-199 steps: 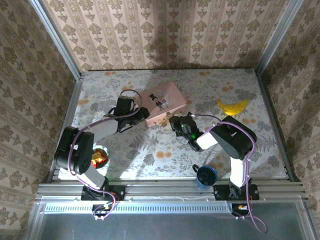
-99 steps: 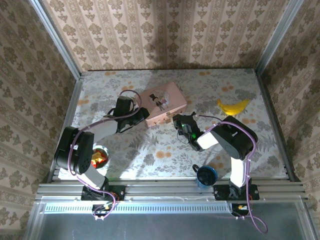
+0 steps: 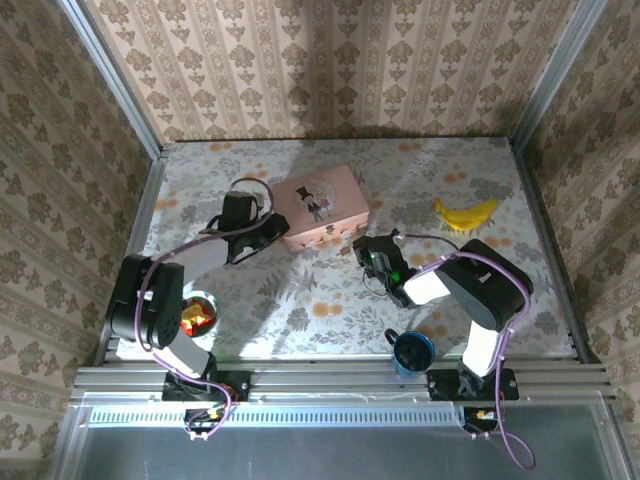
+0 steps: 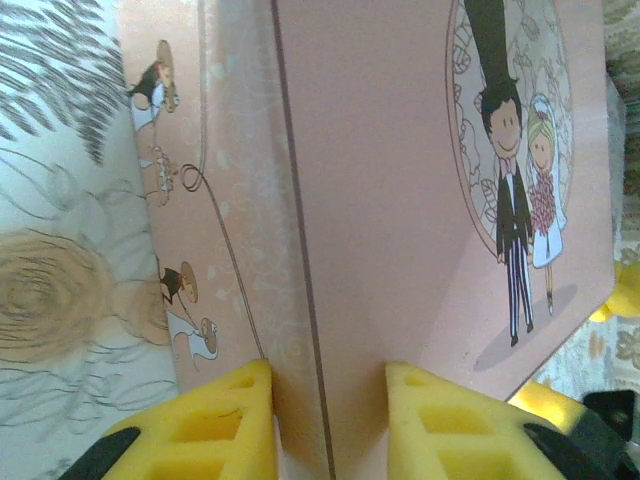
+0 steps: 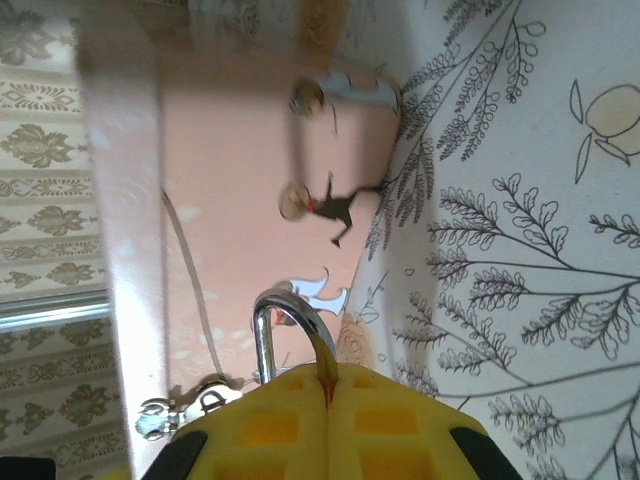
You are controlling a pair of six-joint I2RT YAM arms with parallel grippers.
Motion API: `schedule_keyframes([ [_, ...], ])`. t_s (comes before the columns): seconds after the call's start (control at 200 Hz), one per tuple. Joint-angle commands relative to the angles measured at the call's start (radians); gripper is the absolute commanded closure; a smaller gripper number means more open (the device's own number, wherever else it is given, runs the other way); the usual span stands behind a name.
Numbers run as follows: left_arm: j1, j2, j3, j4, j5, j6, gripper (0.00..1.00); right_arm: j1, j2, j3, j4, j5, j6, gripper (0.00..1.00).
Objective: Unlock the padlock with the key
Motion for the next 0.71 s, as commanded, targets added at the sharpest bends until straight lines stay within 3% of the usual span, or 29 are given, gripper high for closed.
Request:
schedule_keyframes([
  [0.0,0.050,0.005,-0.009,-0.185,-0.110,0.045,0.62,0.005,-0.102,-0.013,-0.086,0.060,-0.098,1.00],
  [0.335,0.091,0.026,0.121,-0.179,-0.120,0.090,0.21,0.021,-0.368,0.065,-0.545,0.087,-0.350,1.00],
  [0.535,0.100,0.122,0.236,-0.170,-0.052,0.131,0.21,-0.004,-0.446,0.134,-0.793,0.028,-0.451,1.00],
  [0.7,0.103,0.218,0.321,-0.155,0.006,0.114,0.34,-0.061,-0.463,0.170,-0.924,-0.063,-0.504,1.00],
])
